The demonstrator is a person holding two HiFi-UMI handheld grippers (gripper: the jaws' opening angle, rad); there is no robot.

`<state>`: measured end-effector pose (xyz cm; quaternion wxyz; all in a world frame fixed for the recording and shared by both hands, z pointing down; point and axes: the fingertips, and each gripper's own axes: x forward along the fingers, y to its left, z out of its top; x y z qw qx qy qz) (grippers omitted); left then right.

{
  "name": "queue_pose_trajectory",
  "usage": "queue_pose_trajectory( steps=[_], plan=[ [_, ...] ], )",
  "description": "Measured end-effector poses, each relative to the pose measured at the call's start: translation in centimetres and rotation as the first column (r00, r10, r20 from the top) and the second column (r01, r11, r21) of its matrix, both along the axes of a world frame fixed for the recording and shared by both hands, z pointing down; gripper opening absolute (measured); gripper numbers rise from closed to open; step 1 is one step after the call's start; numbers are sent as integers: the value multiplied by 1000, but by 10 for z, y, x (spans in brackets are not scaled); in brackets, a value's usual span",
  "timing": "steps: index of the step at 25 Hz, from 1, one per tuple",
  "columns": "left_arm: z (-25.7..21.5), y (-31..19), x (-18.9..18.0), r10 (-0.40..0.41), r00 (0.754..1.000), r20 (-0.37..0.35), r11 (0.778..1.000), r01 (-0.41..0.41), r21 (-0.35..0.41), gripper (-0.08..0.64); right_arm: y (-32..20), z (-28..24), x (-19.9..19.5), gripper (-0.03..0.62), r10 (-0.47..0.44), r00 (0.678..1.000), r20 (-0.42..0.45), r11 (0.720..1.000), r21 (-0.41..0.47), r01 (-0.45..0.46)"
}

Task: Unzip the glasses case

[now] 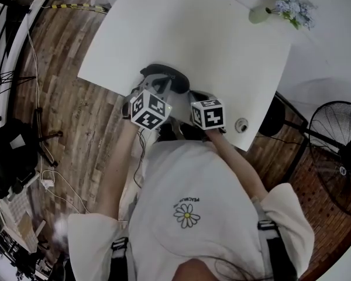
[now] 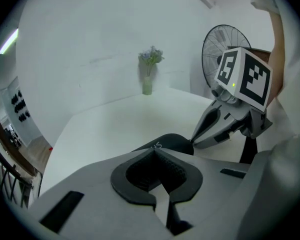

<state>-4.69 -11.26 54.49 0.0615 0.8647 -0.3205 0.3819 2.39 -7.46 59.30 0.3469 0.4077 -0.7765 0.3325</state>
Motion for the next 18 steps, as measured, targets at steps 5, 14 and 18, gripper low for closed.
queue_pose_trajectory(
  steps=[5, 14, 18],
  plan=[
    [0, 0, 1, 4, 1000, 4, 1000, -4, -19, 14, -18, -4, 4, 8, -126, 984, -128, 985, 99, 139],
    [-2, -7, 6, -66, 997, -47, 996, 63, -66, 14, -55, -6, 3, 8, -399, 875, -274, 881, 152, 449],
    [-1, -8, 5, -74, 996, -40, 995, 71, -73, 14, -69, -5, -5, 9, -551, 751, -365, 761, 148, 631]
  ],
)
